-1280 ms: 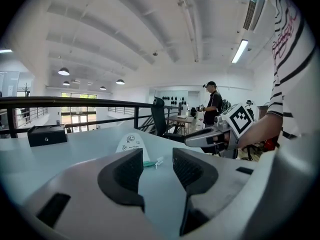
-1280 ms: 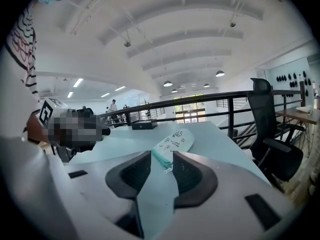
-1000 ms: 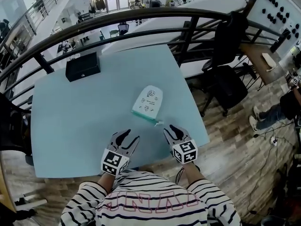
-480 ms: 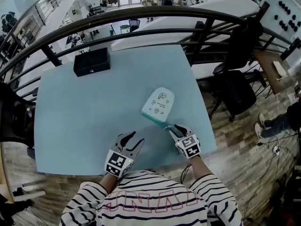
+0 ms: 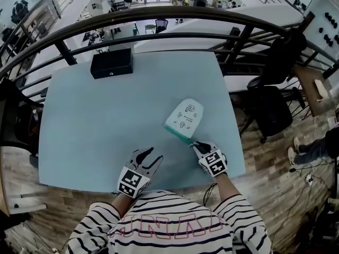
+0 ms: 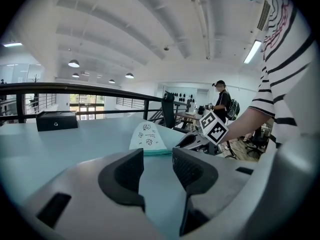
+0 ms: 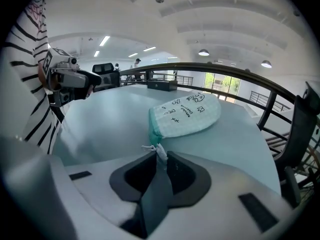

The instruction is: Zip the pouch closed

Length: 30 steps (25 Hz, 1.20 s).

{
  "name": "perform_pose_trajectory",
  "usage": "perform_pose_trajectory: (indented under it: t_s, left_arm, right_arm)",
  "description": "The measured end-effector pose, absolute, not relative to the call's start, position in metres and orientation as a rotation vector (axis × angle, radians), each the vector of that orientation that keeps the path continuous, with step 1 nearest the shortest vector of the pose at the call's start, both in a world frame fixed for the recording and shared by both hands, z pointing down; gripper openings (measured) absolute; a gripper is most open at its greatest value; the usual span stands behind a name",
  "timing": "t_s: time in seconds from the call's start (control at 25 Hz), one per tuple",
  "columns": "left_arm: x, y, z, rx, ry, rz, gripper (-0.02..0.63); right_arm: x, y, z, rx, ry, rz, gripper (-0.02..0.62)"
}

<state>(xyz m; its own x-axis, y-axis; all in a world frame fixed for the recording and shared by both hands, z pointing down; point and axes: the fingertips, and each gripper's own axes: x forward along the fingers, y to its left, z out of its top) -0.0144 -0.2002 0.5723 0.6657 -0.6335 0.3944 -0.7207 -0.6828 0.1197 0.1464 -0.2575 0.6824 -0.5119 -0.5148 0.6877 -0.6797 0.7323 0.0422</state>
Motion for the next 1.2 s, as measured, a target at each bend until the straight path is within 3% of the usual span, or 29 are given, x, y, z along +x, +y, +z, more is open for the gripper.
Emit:
perform_pose_trajectory:
  t_s: [0.24, 1.2]
  left_arm:
    - [-0.013, -0.2, 0.576, 2.603, -1.092, 0.472, 0.166]
    - [0.071, -0.214, 0.584, 2.703, -0.819, 0.474, 0.166]
  right_arm:
    - [0.136, -0.25, 0.671, 0.894, -2.308, 0.407, 0.041]
    - [0.11, -0.217, 0.584, 0.87, -2.488, 0.712, 0.037]
